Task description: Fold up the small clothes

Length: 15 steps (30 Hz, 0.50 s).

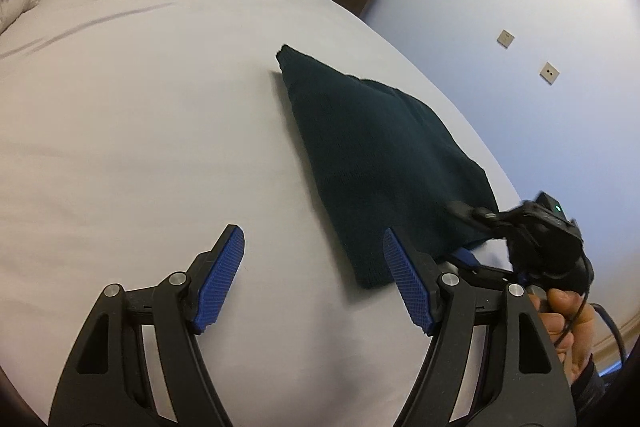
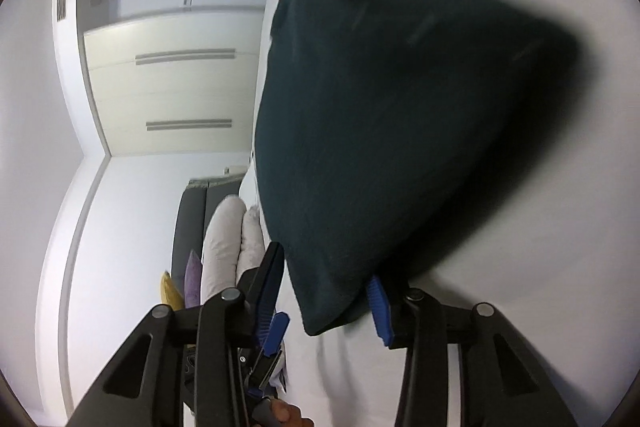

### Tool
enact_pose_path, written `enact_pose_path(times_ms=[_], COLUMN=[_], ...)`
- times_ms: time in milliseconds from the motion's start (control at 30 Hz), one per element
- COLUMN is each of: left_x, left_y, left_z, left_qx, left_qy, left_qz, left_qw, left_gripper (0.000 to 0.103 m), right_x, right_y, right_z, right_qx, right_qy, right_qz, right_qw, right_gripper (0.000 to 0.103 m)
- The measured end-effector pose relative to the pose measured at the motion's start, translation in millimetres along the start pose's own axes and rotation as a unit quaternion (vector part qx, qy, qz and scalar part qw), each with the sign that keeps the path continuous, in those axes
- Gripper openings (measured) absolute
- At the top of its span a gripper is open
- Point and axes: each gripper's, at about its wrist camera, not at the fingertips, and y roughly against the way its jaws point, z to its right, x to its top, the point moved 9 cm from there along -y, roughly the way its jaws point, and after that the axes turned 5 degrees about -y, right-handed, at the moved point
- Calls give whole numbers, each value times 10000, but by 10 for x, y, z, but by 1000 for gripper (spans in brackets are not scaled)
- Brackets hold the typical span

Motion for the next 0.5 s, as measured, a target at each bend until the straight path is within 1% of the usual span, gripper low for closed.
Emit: enact_pose_path(times_ms=[33, 67, 167, 233, 300, 367, 400, 433, 500], left_x=[4, -19, -10, 36, 38, 100, 120, 175, 228], left_y=[-34, 21, 22, -20, -53, -128, -123, -211, -404], left_z=[29, 111, 158, 181, 237, 372, 442, 530, 638], left_qx=[-17, -39, -22, -14, -11, -33, -27, -16, 26], left_qy=[-9, -43, -132, -143, -180, -345, -451, -615, -812], left_qz=[-10, 0, 66, 75, 22, 33, 62, 68, -52], left_qw=[10000, 10000, 9999, 9999, 9998, 9994, 9990, 9981, 9967], left_gripper=[72, 72, 72, 72, 72, 72, 72, 72, 72], right_x=[-24, -28, -67, -111, -142, -137, -150, -163, -32], right_y=[-53, -98, -47, 23, 55, 75, 117, 139, 177], right_z=[10, 55, 120, 179, 206, 182, 154, 125, -21], right_qx=[-93, -203, -261, -227, -182, -125, -113, -108, 55], right_qy=[26, -15, -13, -56, 15, 68, 163, 244, 162], right_qz=[-47, -79, -17, 50, 76, 93, 119, 168, 398], right_qw=[9999, 9998, 9997, 9997, 9998, 9999, 9997, 9995, 9991], right_gripper=[13, 9, 7, 7, 6, 8, 10, 13, 21])
